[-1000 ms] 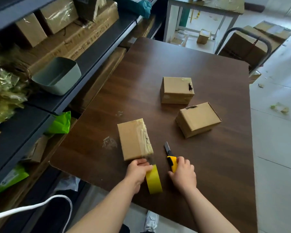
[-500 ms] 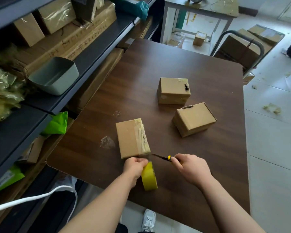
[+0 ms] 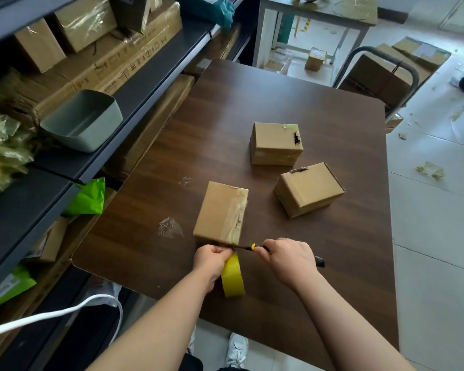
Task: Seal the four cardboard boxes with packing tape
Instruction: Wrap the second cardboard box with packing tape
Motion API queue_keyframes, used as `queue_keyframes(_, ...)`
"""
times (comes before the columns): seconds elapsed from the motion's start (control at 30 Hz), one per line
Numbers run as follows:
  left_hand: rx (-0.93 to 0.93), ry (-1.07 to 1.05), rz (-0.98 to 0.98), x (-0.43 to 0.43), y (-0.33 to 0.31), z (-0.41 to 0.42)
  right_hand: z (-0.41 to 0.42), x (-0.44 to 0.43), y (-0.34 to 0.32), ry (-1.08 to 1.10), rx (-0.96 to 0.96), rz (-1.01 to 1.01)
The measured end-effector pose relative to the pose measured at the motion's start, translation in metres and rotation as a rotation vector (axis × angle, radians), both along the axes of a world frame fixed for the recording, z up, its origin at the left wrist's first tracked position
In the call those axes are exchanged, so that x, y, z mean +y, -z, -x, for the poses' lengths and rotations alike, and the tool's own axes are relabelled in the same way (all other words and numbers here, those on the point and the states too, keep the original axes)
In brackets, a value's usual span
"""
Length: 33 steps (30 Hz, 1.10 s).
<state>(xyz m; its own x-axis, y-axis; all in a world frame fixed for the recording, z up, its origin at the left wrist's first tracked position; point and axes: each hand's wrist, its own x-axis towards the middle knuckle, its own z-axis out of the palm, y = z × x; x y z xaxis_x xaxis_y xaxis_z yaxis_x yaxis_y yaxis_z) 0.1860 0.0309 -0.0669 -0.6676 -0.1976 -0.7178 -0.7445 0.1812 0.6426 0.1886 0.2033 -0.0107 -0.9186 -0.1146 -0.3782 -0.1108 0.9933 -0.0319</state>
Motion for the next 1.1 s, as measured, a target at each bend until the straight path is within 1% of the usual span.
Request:
queue_keyframes(0.07,0.019,0.015,0.011,-0.002,-0.004,0.003,-0.001,0.003,0.006,-0.022,-0.057,-0.064)
queue_keyframes(0.1,0.027,0.023,0.018,-0.003,-0.007,0.005,-0.003,0.007,0.01,0.01,-0.073,-0.051)
queue_keyframes(0.2,0.016,0.013,0.035,-0.004,-0.011,0.009,-0.011,0.022,0.024,0.206,-0.034,0.044)
queue_keyframes(0.27,-0.004,0.01,0.064,-0.002,-0.013,0.012,-0.013,0.029,0.035,0.338,-0.019,0.072)
queue_keyframes(0.33,-0.019,0.019,0.099,-0.001,-0.015,0.015,-0.012,0.032,0.046,0.429,-0.076,0.093)
queue_keyframes(0.4,-0.041,0.038,0.125,0.0,-0.017,0.016,-0.012,0.03,0.055,0.452,-0.123,0.088)
queue_keyframes(0.47,-0.065,0.042,0.155,0.0,-0.017,0.016,-0.011,0.024,0.06,0.459,-0.128,0.036)
queue_keyframes(0.5,-0.074,0.035,0.171,0.0,-0.018,0.016,-0.009,0.018,0.06,0.462,-0.098,0.031)
queue_keyframes(0.53,-0.079,0.022,0.184,0.0,-0.018,0.016,-0.006,0.012,0.059,0.465,-0.039,0.101)
queue_keyframes(0.6,-0.073,0.008,0.191,0.001,-0.018,0.017,0.001,-0.007,0.053,0.406,0.092,0.433)
queue_keyframes(0.63,-0.065,0.014,0.186,0.001,-0.018,0.018,0.006,-0.017,0.049,0.314,0.135,0.578)
queue_keyframes(0.67,-0.055,0.021,0.176,0.001,-0.017,0.019,0.01,-0.026,0.045,0.22,0.136,0.649)
queue_keyframes(0.73,-0.053,0.033,0.161,0.001,-0.018,0.02,0.016,-0.038,0.042,0.138,0.046,0.663)
queue_keyframes(0.83,-0.047,0.054,0.184,0.001,-0.02,0.022,0.02,-0.04,0.044,0.18,-0.098,0.598)
queue_keyframes(0.93,-0.111,0.036,0.286,-0.005,-0.021,0.021,0.024,-0.039,0.044,0.204,-0.123,0.591)
queue_keyframes(1.0,-0.135,0.044,0.299,-0.013,-0.022,0.018,0.027,-0.037,0.045,0.209,-0.144,0.596)
queue_keyframes(1.1,-0.086,0.204,0.258,-0.025,-0.022,0.015,0.03,-0.038,0.044,0.217,-0.151,0.627)
